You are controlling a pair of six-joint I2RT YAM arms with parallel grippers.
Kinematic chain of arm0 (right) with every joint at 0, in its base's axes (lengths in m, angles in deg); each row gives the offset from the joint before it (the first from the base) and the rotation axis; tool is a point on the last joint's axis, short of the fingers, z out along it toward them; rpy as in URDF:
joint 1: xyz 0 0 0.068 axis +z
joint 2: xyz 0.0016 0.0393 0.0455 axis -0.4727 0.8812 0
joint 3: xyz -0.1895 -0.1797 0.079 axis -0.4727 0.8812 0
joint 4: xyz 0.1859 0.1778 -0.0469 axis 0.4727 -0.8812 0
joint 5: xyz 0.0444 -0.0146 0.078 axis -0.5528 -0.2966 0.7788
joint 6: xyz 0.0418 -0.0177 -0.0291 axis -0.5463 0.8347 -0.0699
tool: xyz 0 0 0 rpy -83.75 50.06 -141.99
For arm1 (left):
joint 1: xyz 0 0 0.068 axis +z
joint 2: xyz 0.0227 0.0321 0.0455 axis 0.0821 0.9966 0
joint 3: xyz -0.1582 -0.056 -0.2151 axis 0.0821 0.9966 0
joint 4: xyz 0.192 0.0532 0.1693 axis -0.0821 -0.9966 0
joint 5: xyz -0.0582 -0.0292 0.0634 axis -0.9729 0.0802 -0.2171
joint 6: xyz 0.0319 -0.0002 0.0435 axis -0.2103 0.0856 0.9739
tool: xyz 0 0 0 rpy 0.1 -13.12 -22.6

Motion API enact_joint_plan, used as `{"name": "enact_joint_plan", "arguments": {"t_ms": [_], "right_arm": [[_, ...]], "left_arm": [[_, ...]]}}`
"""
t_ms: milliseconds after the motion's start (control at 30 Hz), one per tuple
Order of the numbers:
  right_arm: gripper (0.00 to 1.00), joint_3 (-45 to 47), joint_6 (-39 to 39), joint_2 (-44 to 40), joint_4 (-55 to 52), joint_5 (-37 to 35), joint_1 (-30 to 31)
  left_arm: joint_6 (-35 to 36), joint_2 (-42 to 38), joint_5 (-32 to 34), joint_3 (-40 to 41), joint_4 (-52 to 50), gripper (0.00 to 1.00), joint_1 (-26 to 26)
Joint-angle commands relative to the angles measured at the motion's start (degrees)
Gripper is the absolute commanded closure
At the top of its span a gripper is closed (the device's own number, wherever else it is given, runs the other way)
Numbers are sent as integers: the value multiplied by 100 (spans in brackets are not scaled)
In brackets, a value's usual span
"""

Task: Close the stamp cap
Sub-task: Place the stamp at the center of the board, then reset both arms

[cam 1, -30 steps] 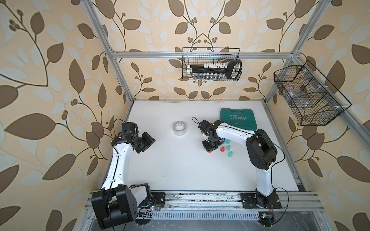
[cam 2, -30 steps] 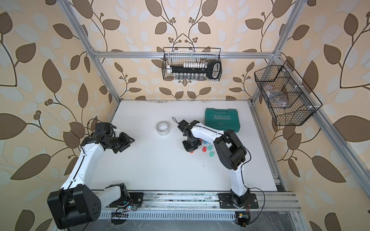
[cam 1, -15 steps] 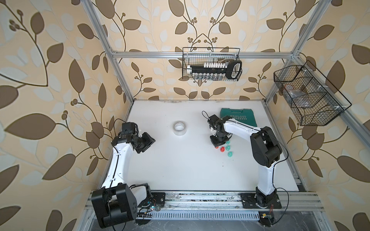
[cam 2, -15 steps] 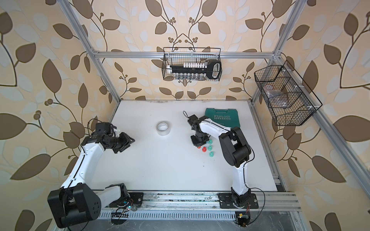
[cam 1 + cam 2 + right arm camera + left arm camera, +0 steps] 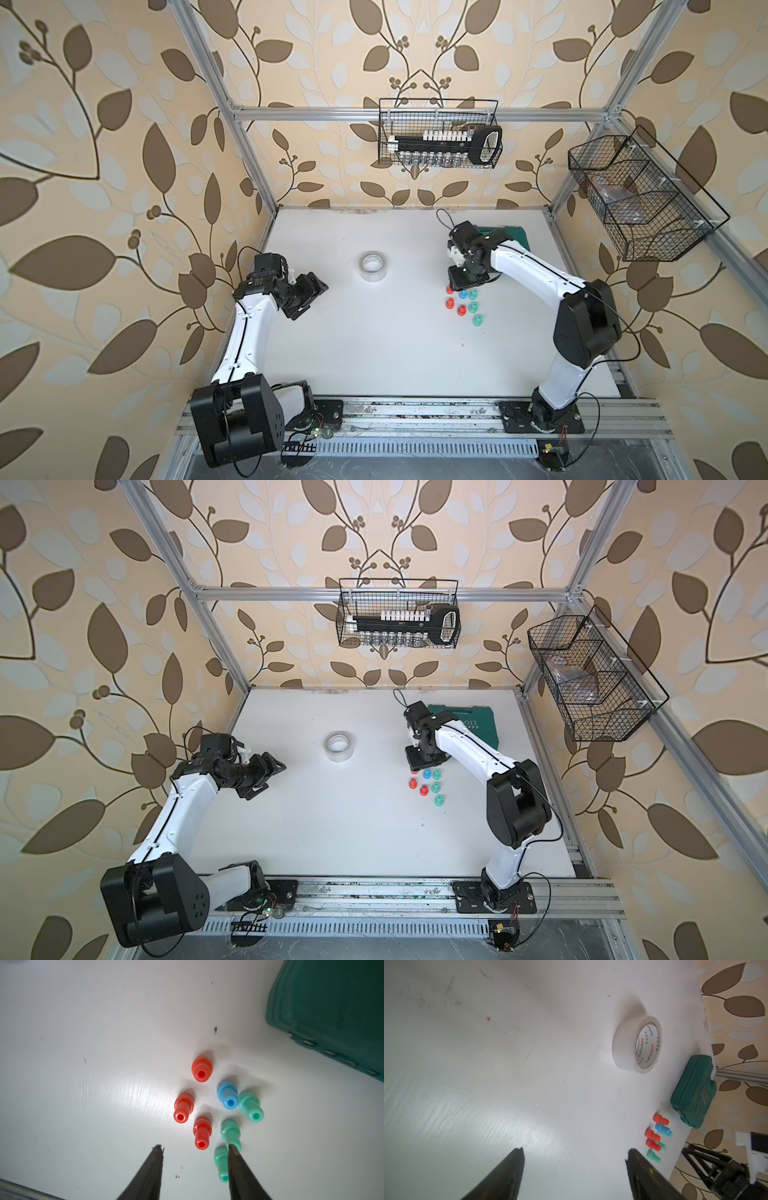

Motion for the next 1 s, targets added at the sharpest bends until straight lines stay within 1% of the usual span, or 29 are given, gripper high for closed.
{"name": "enact_joint_plan", "arguments": {"t_ms": [0, 33, 67, 200, 267, 333, 367, 467, 500, 567, 633, 667, 800, 900, 967], "right_arm": [[32, 152, 99, -525, 140, 173, -464], [16, 252, 116, -675, 217, 178, -607], [2, 368, 143, -825, 316, 176, -786], [2, 1011, 162, -1365, 946, 119, -1467], [2, 1393, 229, -1562, 1370, -104, -1720], [2, 1822, 359, -1720, 1909, -408, -1920], [2, 2094, 419, -1833, 2277, -510, -2021], [2, 2954, 544, -2220, 3535, -460, -2451], [2, 3370, 633, -2372, 4143, -435, -2554], [2, 4072, 848, -2639, 5223, -454, -2652], [2, 4595, 845, -2735, 6068, -435, -2783], [2, 4815, 757, -2732, 6443, -440, -2866], [2, 5636, 572, -2596, 8038, -468, -3027], [2, 6134, 600, -2406, 9179, -338, -3029], [2, 6405, 523, -2197, 9887, -298, -3022]], "left_arm": [[-67, 28, -156, -11, 202, 9, 6], [-114, 18, -139, -26, 250, 3, 5], [-173, 16, -115, -41, 316, 1, 9], [-320, 125, 231, -248, 563, 1, -25], [-218, 72, 451, -204, 1045, 3, -47], [-244, -174, 890, 158, 1822, 3, -55], [-266, -315, 1217, 393, 2230, 3, -90], [-99, -678, 2193, 1263, 3440, 1, -321], [145, -764, 2331, 1558, 3920, 1, -391], [544, -781, 2300, 1860, 4524, 1, -428], [857, -600, 2317, 1869, 4743, 1, -451], [937, -459, 2479, 1853, 4822, 1, -496], [949, 199, 3163, 2067, 5595, 1, -610], [958, 820, 3271, 2086, 5906, 1, -654], [1058, 1098, 3430, 2217, 6274, 1, -789]]}}
